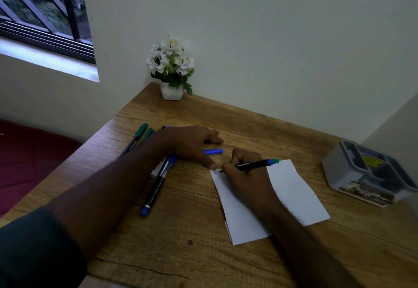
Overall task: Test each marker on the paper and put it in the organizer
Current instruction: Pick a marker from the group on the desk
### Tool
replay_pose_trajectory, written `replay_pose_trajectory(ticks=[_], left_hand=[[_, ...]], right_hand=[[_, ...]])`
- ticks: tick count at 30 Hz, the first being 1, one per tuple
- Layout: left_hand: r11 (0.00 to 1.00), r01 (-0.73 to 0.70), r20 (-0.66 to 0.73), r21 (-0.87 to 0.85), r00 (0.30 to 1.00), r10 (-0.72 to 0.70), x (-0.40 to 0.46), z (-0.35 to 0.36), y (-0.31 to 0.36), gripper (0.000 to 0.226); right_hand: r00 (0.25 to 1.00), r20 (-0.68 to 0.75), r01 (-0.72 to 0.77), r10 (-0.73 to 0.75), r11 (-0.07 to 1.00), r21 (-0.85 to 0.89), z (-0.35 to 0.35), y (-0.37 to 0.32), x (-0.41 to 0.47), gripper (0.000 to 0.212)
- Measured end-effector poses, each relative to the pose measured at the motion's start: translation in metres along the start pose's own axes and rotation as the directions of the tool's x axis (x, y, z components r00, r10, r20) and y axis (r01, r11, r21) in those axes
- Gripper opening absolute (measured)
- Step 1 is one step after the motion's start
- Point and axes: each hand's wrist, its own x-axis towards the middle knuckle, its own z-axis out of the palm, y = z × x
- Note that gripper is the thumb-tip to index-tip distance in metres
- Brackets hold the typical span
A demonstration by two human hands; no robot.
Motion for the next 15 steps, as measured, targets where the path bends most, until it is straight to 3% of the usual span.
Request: replay_pose_trajectory(ticks=[15], left_hand=[[1.0,-0.005,-0.008,0.003,1.0,0.005,-0.0022,-0.0011,0.0027,0.087]], right_hand=[[0.999,-0.004,-0.046,0.046,0.999,0.005,-0.0003,-0.0008,-0.0009,0.026]])
